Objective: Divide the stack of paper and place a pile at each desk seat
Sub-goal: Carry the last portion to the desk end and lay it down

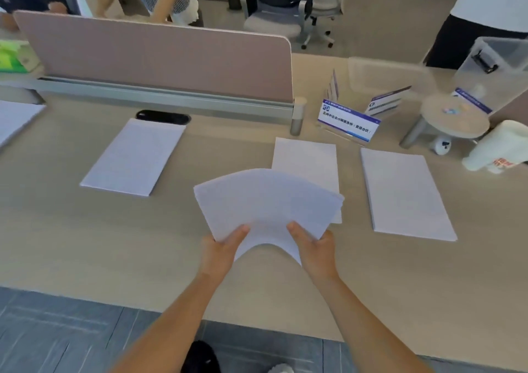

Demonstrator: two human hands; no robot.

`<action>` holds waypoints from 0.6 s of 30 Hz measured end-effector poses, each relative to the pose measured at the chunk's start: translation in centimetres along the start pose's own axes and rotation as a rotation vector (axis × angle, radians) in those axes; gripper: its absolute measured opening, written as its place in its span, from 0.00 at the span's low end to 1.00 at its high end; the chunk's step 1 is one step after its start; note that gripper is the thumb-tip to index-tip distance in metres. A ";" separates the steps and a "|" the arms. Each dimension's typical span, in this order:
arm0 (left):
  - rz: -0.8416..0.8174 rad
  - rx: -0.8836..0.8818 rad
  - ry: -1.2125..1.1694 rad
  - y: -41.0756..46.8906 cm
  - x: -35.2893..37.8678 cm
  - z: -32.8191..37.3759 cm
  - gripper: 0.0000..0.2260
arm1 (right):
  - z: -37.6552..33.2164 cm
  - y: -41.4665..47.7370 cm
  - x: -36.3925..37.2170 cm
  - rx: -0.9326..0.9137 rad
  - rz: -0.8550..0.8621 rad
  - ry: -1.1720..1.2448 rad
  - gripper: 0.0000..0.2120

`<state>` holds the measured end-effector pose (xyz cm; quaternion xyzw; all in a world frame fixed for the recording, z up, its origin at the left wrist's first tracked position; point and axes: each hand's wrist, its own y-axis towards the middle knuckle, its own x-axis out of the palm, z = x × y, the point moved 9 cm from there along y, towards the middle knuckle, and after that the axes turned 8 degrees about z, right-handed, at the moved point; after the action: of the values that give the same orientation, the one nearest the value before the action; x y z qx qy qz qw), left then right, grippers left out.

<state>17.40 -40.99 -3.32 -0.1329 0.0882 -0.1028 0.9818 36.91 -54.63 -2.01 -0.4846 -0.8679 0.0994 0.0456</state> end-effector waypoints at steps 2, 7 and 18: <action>-0.002 -0.031 0.046 0.0 0.6 -0.5 0.08 | 1.4 0.2 -0.2 0.034 -0.019 -0.039 0.06; -0.018 -0.052 0.177 1.4 1.4 -0.8 0.04 | 1.8 1.2 -0.6 0.087 0.013 -0.056 0.05; -0.386 -0.001 0.119 1.6 12.0 7.9 0.08 | -10.3 3.2 -9.0 -0.039 0.289 -0.249 0.05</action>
<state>30.82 -40.31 1.97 -0.1416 0.1192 -0.2968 0.9368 46.11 -59.30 7.46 -0.5891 -0.7898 0.1471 -0.0862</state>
